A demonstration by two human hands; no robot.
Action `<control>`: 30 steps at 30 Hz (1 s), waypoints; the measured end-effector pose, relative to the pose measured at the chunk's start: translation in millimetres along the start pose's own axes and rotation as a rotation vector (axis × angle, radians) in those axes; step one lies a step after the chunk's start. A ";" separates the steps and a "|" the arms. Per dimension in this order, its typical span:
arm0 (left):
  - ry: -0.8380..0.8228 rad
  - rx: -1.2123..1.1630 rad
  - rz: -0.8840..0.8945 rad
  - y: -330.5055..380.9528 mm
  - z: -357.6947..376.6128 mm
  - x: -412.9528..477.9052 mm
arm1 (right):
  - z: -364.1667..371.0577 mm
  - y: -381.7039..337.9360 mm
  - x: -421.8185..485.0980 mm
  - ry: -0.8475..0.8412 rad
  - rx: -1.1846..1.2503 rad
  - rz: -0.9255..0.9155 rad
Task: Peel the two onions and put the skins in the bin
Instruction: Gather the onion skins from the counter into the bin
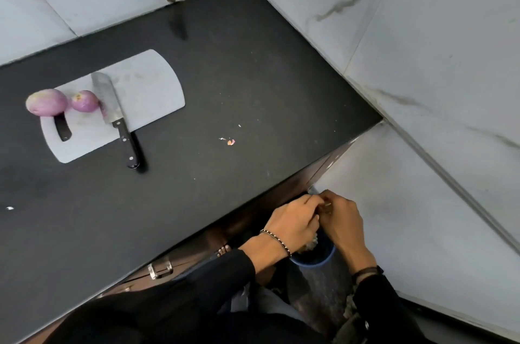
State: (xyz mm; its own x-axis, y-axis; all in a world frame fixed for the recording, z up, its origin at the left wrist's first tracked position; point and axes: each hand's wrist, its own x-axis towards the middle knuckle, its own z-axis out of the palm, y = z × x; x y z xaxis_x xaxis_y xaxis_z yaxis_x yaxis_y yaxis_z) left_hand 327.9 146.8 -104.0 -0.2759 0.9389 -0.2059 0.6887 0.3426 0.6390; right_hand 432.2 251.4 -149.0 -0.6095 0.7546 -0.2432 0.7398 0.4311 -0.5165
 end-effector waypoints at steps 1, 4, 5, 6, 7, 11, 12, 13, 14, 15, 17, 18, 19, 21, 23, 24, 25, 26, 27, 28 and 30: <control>0.056 -0.028 0.010 2.3 -8.3 -5.8 | -8.7 -10.5 -6.9 0.024 0.007 -0.039; 0.250 -0.037 0.056 5.4 -32.3 -18.5 | -32.4 -40.0 -19.7 0.093 0.037 -0.139; 0.324 -0.025 0.062 5.4 -40.8 -24.4 | -39.2 -49.5 -23.0 0.118 0.060 -0.187; 0.400 -0.006 0.058 3.4 -49.6 -30.0 | -44.9 -60.5 -24.2 0.142 0.082 -0.247; 0.467 0.008 0.048 1.3 -58.2 -34.6 | -48.5 -70.2 -23.9 0.154 0.105 -0.309; 0.672 0.044 -0.056 -18.1 -86.3 -49.0 | -42.8 -110.5 -11.2 0.175 0.140 -0.504; 0.719 0.081 -0.082 -26.0 -91.6 -51.2 | -36.6 -119.0 -6.2 0.179 0.118 -0.537; 0.752 0.120 -0.104 -34.0 -95.6 -52.4 | -29.0 -125.3 -0.9 0.182 0.085 -0.566; 0.776 0.156 -0.127 -43.2 -98.9 -54.5 | -20.2 -132.1 4.6 0.173 0.033 -0.591; 0.789 0.188 -0.149 -52.7 -100.9 -56.8 | -11.3 -138.0 9.7 0.156 -0.032 -0.609; 0.807 0.238 -0.204 -72.1 -103.7 -60.8 | 4.2 -150.5 16.9 0.096 -0.186 -0.613; 0.803 0.253 -0.237 -80.4 -104.5 -62.3 | 9.5 -157.1 18.7 0.061 -0.256 -0.599; 0.797 0.265 -0.269 -87.6 -105.6 -64.2 | 14.7 -163.6 20.4 0.023 -0.307 -0.582; 0.789 0.283 -0.318 -97.9 -107.7 -67.2 | 23.4 -175.5 22.1 -0.020 -0.335 -0.555; 0.779 0.280 -0.353 -102.3 -110.3 -68.4 | 30.4 -185.2 25.1 -0.028 -0.339 -0.569; 0.781 0.274 -0.365 -104.0 -111.3 -68.4 | 33.4 -189.1 27.7 -0.036 -0.345 -0.591; 0.785 0.267 -0.372 -104.8 -112.7 -68.7 | 34.8 -192.4 30.5 -0.042 -0.346 -0.619; 0.790 0.263 -0.375 -104.9 -113.7 -68.8 | 34.3 -194.6 33.2 -0.050 -0.348 -0.643; 0.794 0.260 -0.375 -104.7 -114.5 -68.8 | 32.6 -195.2 36.4 -0.057 -0.356 -0.654; 0.797 0.258 -0.374 -104.6 -115.4 -68.7 | 30.7 -194.3 40.6 -0.056 -0.361 -0.648; 0.802 0.248 -0.387 -104.5 -117.1 -68.9 | 24.1 -191.6 50.2 -0.031 -0.347 -0.596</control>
State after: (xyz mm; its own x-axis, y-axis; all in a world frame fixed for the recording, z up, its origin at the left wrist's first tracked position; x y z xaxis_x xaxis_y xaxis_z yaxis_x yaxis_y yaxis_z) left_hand 196.5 42.3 -69.8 -0.8349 0.4840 0.2619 0.5498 0.7121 0.4367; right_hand 253.0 194.8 -82.0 -0.9446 0.3273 -0.0255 0.3212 0.9053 -0.2781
